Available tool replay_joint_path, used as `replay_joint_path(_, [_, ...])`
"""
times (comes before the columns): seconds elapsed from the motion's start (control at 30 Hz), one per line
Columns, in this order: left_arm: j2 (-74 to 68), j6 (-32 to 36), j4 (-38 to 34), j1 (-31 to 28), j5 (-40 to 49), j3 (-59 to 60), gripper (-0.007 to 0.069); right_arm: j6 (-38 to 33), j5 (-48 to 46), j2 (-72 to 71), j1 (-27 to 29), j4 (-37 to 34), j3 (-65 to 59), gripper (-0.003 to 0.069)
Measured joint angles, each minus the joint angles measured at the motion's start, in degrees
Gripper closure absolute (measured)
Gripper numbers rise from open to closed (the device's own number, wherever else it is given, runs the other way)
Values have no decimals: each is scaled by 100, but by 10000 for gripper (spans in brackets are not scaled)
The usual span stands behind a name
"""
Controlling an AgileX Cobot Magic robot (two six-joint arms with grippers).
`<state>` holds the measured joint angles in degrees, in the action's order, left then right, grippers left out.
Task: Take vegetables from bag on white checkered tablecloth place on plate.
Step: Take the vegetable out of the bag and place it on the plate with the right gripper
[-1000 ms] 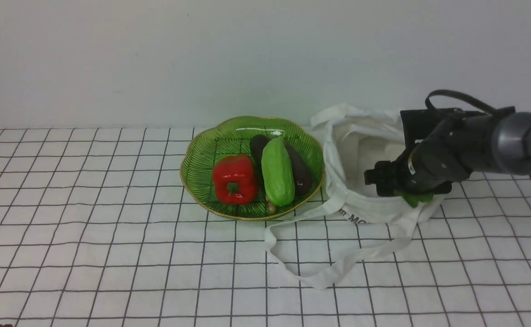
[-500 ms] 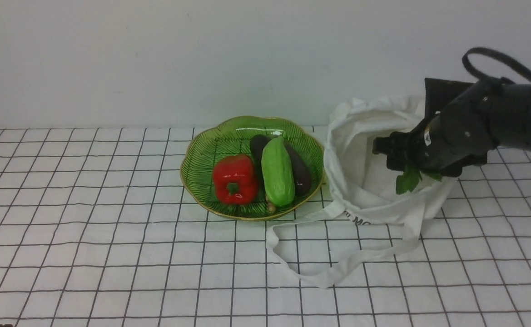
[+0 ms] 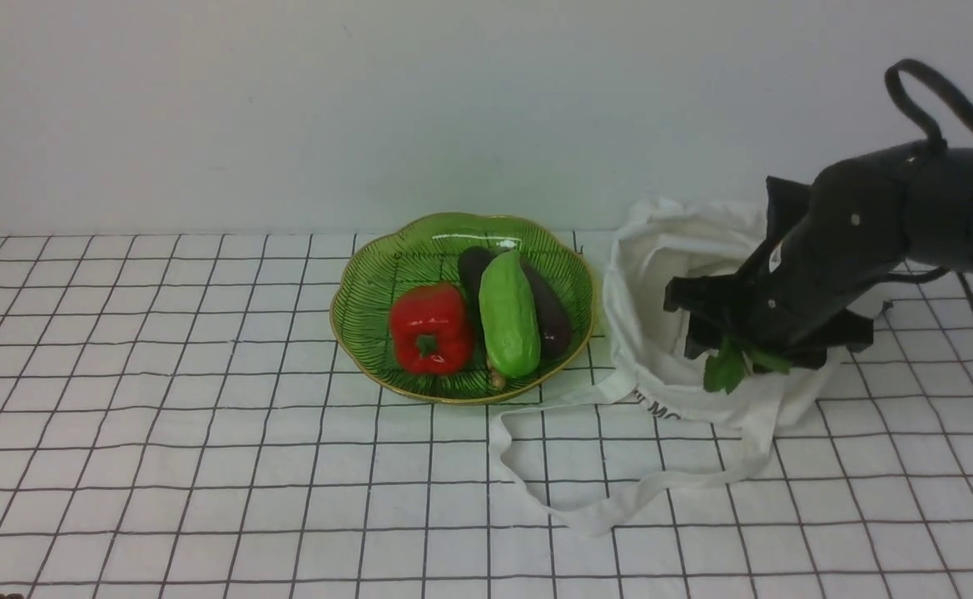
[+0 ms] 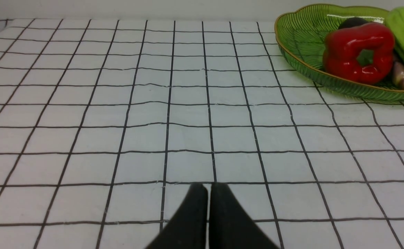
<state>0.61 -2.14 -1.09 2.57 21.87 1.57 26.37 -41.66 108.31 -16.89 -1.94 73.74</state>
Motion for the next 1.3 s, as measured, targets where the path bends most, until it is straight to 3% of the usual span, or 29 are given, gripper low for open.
replay_joint_path(0.53, [0, 0, 0, 0, 0, 0, 632, -2406, -900, -911, -43, -2144, 0, 220])
replay_joint_path(0.87, [0, 0, 0, 0, 0, 0, 632, -5055, 317, -497, -934, -3724, 383, 220])
replay_joint_path(1.17, [0, 0, 0, 0, 0, 0, 632, -5384, 523, 894, -1084, -3765, 1771, 211])
replay_joint_path(1.2, [0, 0, 0, 0, 0, 0, 632, -5384, 568, 976, -1084, -3765, 1833, 196])
replay_joint_path(1.3, [0, 0, 0, 0, 0, 0, 632, -5390, 819, 1202, -1084, -3765, 1911, 64])
